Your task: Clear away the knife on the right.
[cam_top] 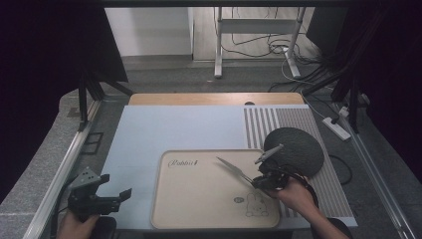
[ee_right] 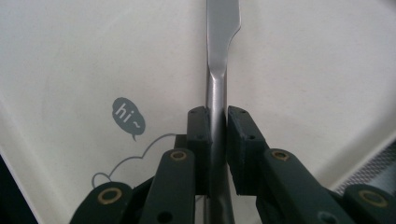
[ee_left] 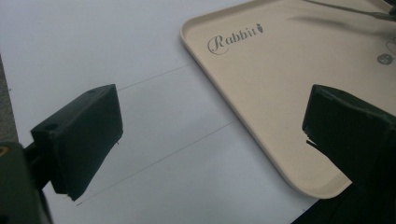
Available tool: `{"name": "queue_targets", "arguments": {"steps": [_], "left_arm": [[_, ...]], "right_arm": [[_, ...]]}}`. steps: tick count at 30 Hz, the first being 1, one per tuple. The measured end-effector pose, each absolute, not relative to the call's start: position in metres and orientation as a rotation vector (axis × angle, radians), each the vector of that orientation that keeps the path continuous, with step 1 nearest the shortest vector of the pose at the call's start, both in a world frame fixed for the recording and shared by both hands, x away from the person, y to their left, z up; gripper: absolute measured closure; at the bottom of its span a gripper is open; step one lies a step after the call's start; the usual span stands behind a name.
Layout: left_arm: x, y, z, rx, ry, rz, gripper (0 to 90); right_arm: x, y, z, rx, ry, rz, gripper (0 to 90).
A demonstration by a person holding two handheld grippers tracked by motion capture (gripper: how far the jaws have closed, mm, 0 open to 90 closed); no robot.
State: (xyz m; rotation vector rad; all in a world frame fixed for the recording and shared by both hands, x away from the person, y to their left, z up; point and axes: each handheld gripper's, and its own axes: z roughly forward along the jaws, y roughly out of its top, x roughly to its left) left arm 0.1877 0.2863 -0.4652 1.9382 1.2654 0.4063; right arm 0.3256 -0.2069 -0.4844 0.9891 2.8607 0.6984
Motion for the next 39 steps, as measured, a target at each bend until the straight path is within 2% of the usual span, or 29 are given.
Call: {"name": "queue_targets", "arguments": {"steps": [9, 15, 17, 19, 21, 25, 29, 39], "left_arm": [[0.188, 0.286, -0.465, 1.941, 1.267, 0.408, 5.0], [0.188, 0.286, -0.465, 1.940, 1.269, 0.408, 5.0], [0.188, 0.285, -0.465, 1.945, 1.270, 0.408, 5.0], [0.188, 0.285, -0.465, 1.947, 1.269, 0.409, 5.0], [0.189, 0.285, -0.465, 1.947, 1.270, 0.409, 5.0], [0.189, 0.285, -0.465, 1.949, 1.271, 0.409, 5.0], [0.189, 0.286, -0.466, 1.943, 1.275, 0.405, 5.0], [0.188, 0.285, -0.465, 1.952, 1.271, 0.410, 5.0]], "right_arm": [[0.322, -0.196, -0.496, 0.926, 2.930, 0.580, 79.4], [0.325, -0.199, -0.488, 0.942, 2.928, 0.700, 77.3], [0.328, -0.198, -0.480, 0.913, 2.906, 0.726, 78.1], [0.328, -0.188, -0.476, 0.790, 2.931, 0.731, 87.7], [0.329, -0.175, -0.474, 0.718, 2.950, 0.735, 89.7], [0.334, -0.152, -0.476, 0.637, 2.968, 0.711, 89.7], [0.347, -0.126, -0.493, 0.580, 3.002, 0.653, 89.7], [0.361, -0.120, -0.505, 0.609, 2.967, 0.586, 89.8]]}}
